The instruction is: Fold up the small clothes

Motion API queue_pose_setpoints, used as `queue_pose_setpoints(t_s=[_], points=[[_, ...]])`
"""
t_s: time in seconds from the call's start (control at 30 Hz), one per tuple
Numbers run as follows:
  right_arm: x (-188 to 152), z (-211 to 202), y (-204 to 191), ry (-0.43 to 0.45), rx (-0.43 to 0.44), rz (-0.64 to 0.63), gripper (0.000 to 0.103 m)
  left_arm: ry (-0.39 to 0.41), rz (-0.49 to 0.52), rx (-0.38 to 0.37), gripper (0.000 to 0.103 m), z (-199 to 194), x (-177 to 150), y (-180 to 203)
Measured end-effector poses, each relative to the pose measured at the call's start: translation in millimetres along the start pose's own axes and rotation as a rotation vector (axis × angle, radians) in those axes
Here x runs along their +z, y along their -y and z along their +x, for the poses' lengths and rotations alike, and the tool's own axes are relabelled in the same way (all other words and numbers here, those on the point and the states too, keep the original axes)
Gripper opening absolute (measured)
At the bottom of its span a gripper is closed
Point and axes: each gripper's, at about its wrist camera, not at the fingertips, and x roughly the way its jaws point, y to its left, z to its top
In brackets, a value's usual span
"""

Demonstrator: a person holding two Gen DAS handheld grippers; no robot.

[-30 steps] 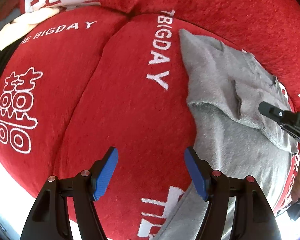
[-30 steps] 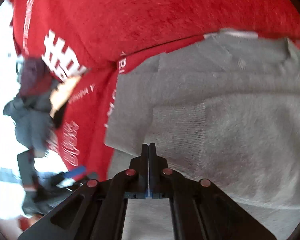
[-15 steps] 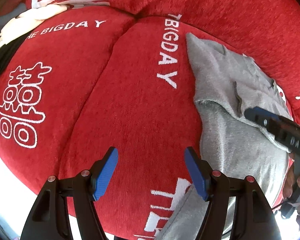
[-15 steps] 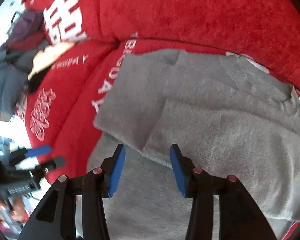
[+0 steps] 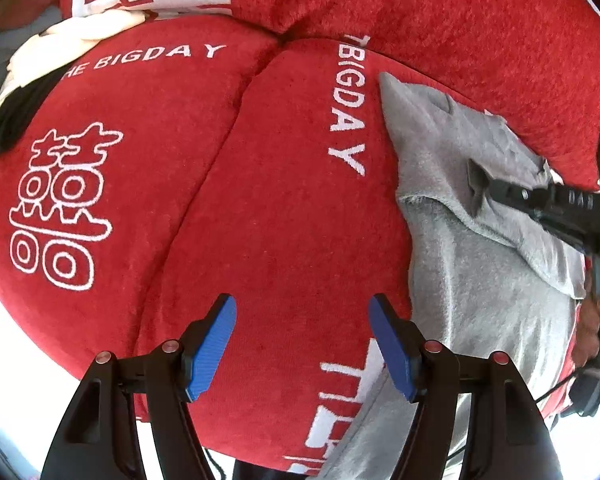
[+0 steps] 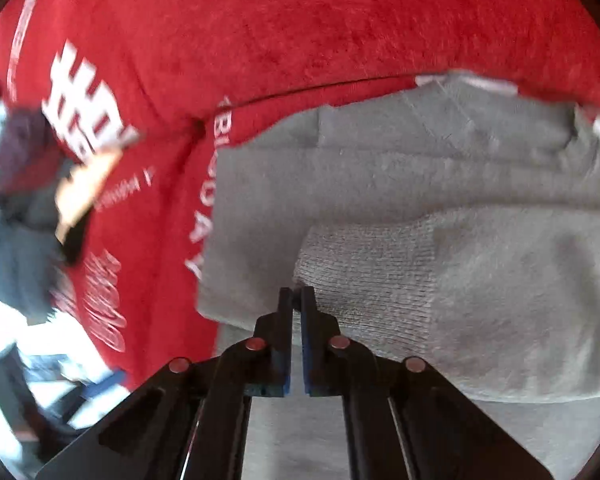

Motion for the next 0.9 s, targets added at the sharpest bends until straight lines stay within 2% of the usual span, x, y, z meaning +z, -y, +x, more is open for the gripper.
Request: queue_pose_setpoints(t_s=[0.07, 0.1, 0.17, 0.2, 0.27, 0.3, 0.43, 0.5, 0.57, 0.7, 0.9], points=[[0, 17, 1, -0.067, 0.116, 0.023, 0.004, -0.012, 0.013, 0.015, 0.070, 1, 0, 1], [-3, 23, -3, -0.101, 0.122, 0.017, 0.004, -0.019, 0.014, 0.018, 0.070, 1, -1, 2], [-16, 15, -19, -0.083, 0.020, -0.065, 0.011, -0.030, 0.016, 0.015, 0.070, -3, -2, 6], [-25, 6, -24, -0.074, 0.011, -0.092, 0.016, -0.029, 0.025, 0.010, 0.070, -7, -2, 10], [-44, -12, -20, -0.079, 0.021, -0.088, 0.051, -0.037, 0.063, -0.009, 0.070, -14, -2, 25], [-57, -23, -12, -0.083, 0.034, -0.064, 0.056, -0.041, 0.081, -0.020, 0.070, -15, -2, 32], [-105, -53, 37, -0.114, 0.038, 0.102, 0.056, -0.044, 0.177, -0.039, 0.070, -16, -3, 72], [-125, -64, 65, -0.118, 0.036, 0.192, 0.056, -0.051, 0.218, -0.048, 0.101, -12, -4, 92], [-145, -74, 88, -0.105, 0.029, 0.271, 0.057, -0.045, 0.246, -0.061, 0.102, -10, -6, 108], [-171, -94, 123, -0.075, 0.013, 0.383, 0.057, -0.085, 0.302, -0.076, 0.102, 0, -12, 136], [-177, -108, 139, -0.056, -0.017, 0.405, 0.058, -0.125, 0.326, -0.050, 0.102, 8, -19, 152]])
